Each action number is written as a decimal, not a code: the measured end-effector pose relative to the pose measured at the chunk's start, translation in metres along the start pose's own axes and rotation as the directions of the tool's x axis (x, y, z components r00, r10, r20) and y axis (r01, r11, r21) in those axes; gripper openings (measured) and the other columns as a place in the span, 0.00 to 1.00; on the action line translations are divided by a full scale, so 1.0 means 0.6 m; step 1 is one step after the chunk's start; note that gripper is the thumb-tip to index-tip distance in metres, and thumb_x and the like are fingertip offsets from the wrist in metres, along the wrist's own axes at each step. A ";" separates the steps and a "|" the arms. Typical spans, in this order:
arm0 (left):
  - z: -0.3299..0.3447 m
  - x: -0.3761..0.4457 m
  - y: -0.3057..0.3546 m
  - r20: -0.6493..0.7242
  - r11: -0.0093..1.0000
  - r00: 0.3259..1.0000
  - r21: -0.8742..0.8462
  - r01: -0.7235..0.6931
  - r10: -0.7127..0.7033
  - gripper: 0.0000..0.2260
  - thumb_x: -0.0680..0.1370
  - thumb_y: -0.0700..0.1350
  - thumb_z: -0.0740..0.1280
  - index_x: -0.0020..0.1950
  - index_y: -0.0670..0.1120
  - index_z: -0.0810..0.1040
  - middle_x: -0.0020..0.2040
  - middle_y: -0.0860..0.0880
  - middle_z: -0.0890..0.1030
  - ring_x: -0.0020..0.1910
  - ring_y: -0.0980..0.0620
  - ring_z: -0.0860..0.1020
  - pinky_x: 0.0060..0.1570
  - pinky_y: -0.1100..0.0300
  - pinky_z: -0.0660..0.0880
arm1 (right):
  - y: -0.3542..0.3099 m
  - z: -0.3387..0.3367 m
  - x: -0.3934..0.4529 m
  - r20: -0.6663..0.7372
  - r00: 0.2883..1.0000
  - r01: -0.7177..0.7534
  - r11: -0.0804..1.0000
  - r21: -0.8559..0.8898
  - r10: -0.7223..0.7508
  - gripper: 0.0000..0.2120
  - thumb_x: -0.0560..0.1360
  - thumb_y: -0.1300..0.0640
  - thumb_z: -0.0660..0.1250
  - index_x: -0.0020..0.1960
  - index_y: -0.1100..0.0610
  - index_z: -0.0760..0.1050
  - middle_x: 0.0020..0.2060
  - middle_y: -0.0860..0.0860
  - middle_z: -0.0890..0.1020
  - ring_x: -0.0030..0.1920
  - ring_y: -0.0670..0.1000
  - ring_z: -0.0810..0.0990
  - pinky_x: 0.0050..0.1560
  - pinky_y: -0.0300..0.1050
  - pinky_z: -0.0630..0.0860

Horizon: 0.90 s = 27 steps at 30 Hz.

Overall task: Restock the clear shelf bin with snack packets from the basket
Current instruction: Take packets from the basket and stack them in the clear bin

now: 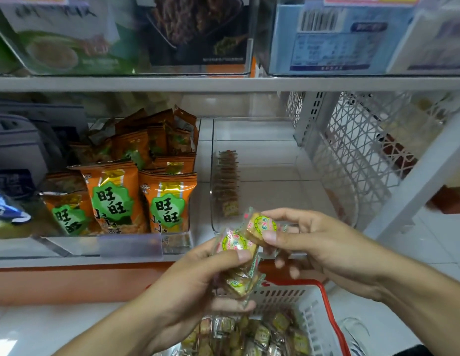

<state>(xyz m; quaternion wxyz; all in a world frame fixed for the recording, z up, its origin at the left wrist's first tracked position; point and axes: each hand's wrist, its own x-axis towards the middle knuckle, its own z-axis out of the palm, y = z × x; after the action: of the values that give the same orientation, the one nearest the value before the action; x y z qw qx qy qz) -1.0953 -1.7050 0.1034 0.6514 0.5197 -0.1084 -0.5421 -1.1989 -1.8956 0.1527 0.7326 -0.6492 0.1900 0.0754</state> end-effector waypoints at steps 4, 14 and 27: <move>0.005 -0.004 -0.004 -0.046 0.999 0.999 0.043 -0.014 0.016 0.24 0.62 0.50 0.84 0.56 0.52 0.86 0.49 0.44 0.87 0.40 0.49 0.85 0.41 0.51 0.84 | 0.006 0.008 0.000 -0.008 1.000 0.004 0.999 -0.039 -0.004 0.17 0.71 0.53 0.76 0.59 0.46 0.83 0.52 0.53 0.86 0.45 0.49 0.81 0.36 0.42 0.77; 0.004 -0.006 0.003 -0.104 0.989 0.995 0.150 0.014 0.002 0.21 0.64 0.44 0.84 0.55 0.49 0.85 0.54 0.41 0.87 0.40 0.47 0.85 0.38 0.52 0.84 | 0.005 0.004 -0.001 0.039 0.997 -0.068 0.994 -0.090 0.071 0.12 0.75 0.64 0.72 0.57 0.56 0.84 0.53 0.59 0.86 0.46 0.50 0.83 0.48 0.46 0.75; 0.008 -0.007 0.004 -0.082 0.981 0.993 0.170 0.097 -0.084 0.24 0.63 0.46 0.83 0.58 0.48 0.84 0.48 0.38 0.86 0.36 0.44 0.83 0.33 0.57 0.83 | -0.006 -0.028 0.000 -0.080 0.986 0.149 0.988 0.030 -0.146 0.16 0.66 0.64 0.74 0.53 0.56 0.80 0.46 0.57 0.85 0.43 0.53 0.84 0.42 0.43 0.78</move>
<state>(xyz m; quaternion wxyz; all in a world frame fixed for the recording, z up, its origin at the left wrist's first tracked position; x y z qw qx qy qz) -1.0991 -1.7046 0.1094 0.5818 0.5986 -0.1070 -0.5401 -1.2004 -1.9125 0.1548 0.7399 -0.6506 0.1711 -0.0075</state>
